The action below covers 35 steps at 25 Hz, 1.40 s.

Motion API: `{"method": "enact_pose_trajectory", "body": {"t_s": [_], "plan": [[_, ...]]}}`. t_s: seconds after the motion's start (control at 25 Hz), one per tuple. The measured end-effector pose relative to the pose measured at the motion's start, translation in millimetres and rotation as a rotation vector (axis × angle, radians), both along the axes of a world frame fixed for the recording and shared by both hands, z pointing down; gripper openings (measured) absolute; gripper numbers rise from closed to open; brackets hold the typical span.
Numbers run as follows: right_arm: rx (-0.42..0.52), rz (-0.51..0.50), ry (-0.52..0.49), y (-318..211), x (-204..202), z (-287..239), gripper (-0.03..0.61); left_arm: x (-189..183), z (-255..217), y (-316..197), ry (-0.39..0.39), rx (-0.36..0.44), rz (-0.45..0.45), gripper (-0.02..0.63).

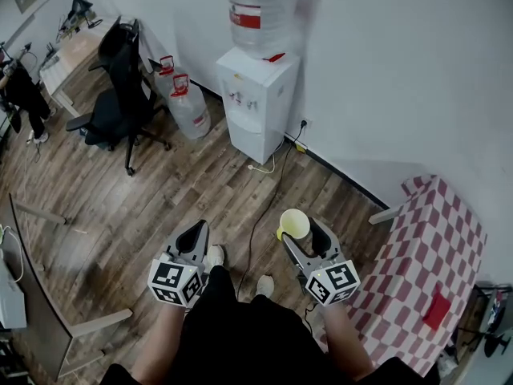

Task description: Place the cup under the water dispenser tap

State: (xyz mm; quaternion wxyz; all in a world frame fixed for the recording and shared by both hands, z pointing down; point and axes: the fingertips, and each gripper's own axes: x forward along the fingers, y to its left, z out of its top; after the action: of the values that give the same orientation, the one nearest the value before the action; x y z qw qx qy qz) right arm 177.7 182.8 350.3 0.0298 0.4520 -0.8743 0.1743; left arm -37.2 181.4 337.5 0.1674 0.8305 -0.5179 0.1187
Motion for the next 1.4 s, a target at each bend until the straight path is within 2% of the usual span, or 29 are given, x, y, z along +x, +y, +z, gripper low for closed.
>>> {"method": "enact_pose_trajectory", "body": {"t_s": [0.2, 0.48, 0.72, 0.92, 1.12, 1.4], "plan": [[0.007, 0.029, 0.022, -26.7, -26.4, -3.2, 0.318, -31.1, 3.2, -31.5, 0.023, 0.008, 0.017, 0.015], [0.026, 0.068, 0.034, -76.0, -90.0, -17.1, 0.318, -91.6, -0.9, -89.8, 0.029, 0.049, 0.063, 0.015], [0.025, 0.102, 0.067, -109.0, -136.9, -21.6, 0.318, -132.4, 11.6, -126.4, 0.046, 0.033, 0.120, 0.015], [-0.006, 0.153, 0.084, -122.4, -155.7, -13.4, 0.318, -156.5, 24.5, -144.4, 0.060, 0.004, 0.165, 0.015], [-0.020, 0.165, 0.094, -139.5, -170.4, -9.8, 0.318, -177.7, 36.3, -160.1, 0.068, -0.028, 0.160, 0.015], [-0.050, 0.131, 0.086, -177.5, -179.6, 4.9, 0.318, -172.8, 48.0, -181.1, 0.058, -0.059, 0.172, 0.015]]}}
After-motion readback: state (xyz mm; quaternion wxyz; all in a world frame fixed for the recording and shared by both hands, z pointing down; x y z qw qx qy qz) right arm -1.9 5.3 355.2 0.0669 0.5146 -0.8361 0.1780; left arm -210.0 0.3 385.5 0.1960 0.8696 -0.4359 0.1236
